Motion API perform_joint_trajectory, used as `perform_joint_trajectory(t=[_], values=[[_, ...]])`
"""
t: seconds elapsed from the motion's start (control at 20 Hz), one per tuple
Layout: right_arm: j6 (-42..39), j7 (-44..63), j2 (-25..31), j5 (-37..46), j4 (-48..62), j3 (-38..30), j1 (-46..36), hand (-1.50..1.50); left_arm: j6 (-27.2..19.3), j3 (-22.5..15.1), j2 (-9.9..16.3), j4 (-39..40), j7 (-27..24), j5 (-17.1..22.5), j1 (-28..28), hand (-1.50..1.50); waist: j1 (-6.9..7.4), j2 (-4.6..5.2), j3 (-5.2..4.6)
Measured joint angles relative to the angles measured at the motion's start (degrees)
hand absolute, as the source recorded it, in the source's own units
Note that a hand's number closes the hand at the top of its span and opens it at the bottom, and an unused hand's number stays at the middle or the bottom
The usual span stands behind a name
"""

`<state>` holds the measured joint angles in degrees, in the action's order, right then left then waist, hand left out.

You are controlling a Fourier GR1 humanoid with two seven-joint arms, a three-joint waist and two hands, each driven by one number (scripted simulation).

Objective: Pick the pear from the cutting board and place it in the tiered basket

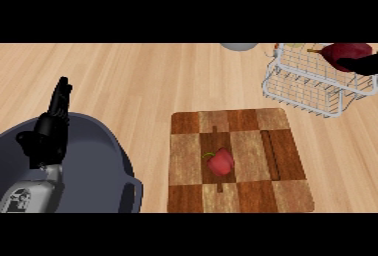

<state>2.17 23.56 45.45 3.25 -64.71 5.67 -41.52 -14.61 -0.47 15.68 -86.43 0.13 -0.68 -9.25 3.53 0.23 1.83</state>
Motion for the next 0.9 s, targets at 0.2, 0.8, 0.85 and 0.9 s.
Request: perform_joint_trajectory(t=[0.2, 0.8, 0.85, 0.9], values=[[1.43, -1.48, -4.56, -3.69, 2.96, -2.76, -1.02, -1.50, 0.43, 0.31, -0.26, -0.35, 0.07, -0.40, 0.34, 0.00, -0.13, -0.09, 0.01], [9.91, -7.98, -4.96, -9.30, 8.44, -15.36, -4.96, -1.50, 0.44, 1.76, -0.05, -1.68, 0.95, -0.72, 2.71, 0.00, -2.35, -0.66, 0.11], [10.82, -7.99, -3.99, -9.17, 8.90, -16.34, -4.70, -1.50, 0.22, 1.87, -0.02, -1.92, 1.03, -0.93, 3.13, 0.00, -2.75, -0.78, 0.12], [11.60, -8.08, -3.21, -9.18, 9.61, -17.35, -4.40, -1.50, 0.19, 2.00, 0.03, -2.05, 0.83, -0.96, 3.43, 0.00, -2.98, -0.80, 0.11]])
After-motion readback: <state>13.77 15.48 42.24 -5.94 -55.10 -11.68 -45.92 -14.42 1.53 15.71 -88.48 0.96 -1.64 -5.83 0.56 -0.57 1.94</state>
